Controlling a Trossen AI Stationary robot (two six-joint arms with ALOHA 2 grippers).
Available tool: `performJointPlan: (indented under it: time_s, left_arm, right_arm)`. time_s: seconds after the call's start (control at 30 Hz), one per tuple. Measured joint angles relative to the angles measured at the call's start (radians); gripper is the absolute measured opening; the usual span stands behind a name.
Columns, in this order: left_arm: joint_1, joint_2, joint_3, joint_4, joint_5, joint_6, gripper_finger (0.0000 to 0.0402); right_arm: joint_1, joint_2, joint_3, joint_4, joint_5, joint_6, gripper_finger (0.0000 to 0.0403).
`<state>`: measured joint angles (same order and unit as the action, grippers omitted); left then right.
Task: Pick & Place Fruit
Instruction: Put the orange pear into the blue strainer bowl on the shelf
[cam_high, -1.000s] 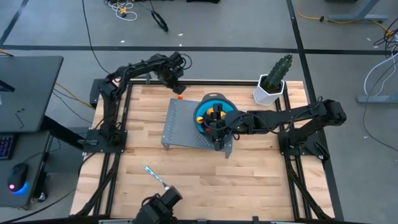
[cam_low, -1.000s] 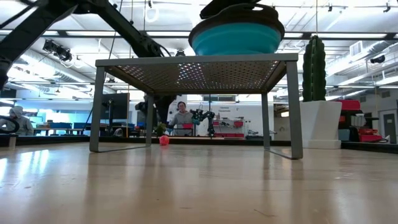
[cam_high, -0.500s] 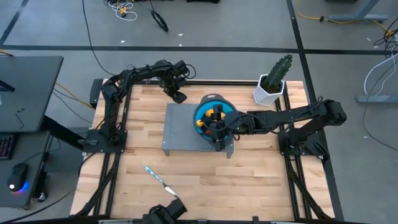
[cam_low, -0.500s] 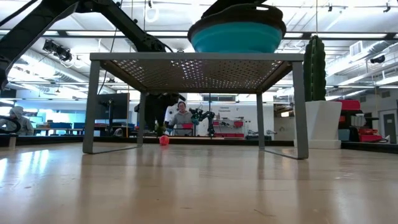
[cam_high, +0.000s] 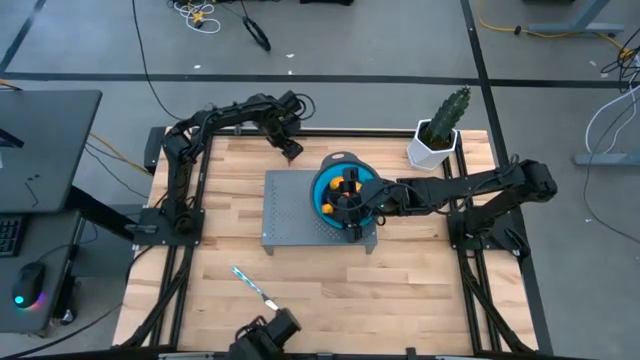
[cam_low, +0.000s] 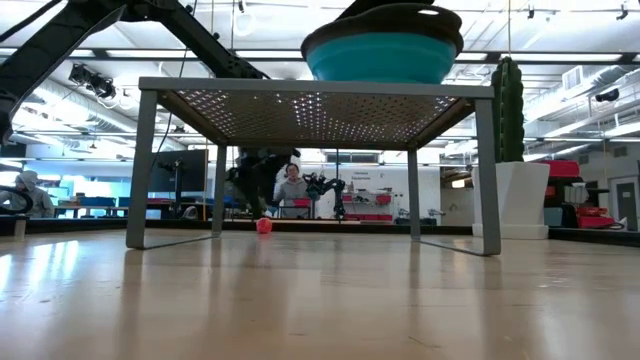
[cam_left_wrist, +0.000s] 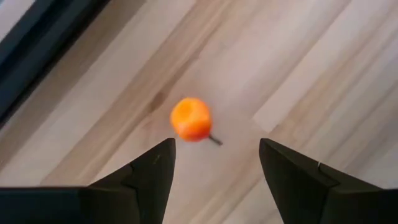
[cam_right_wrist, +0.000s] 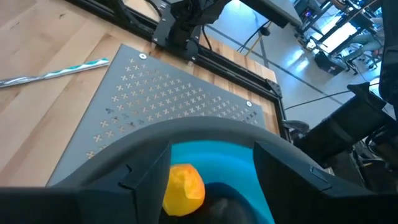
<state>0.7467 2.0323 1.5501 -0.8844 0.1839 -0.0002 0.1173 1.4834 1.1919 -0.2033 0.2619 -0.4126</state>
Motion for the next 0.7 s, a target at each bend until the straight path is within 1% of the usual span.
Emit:
performJointPlan:
  time_s: [0.17, 0.33, 0.43, 0.53, 0.6, 0.7]
  left_arm:
    - [0.000, 0.000, 0.000, 0.054, -0.042, -0.022, 0.0243]
    - [-0.002, -0.001, 0.000, 0.115, -0.052, -0.045, 0.0243]
    - [-0.004, 0.007, 0.000, 0.125, -0.051, -0.046, 0.0243]
    - [0.002, 0.019, -0.010, 0.109, -0.025, -0.048, 0.0243]
    - [0.005, 0.029, -0.013, 0.134, -0.011, -0.053, 0.0243]
    - [0.010, 0.030, -0.019, 0.116, -0.008, -0.050, 0.0243]
  right_arm:
    - [0.000, 0.000, 0.000, -0.013, -0.002, 0.001, 0.0238]
    - [0.001, 0.000, 0.000, -0.026, -0.001, 0.002, 0.0238]
    - [0.001, 0.000, 0.000, -0.025, 0.027, 0.005, 0.0238]
    - [0.001, 0.000, 0.000, -0.037, 0.053, 0.010, 0.0238]
    - [0.000, 0.000, 0.000, -0.050, 0.060, 0.009, 0.0238]
    - [0.000, 0.000, 0.000, -0.061, 0.067, 0.007, 0.0238]
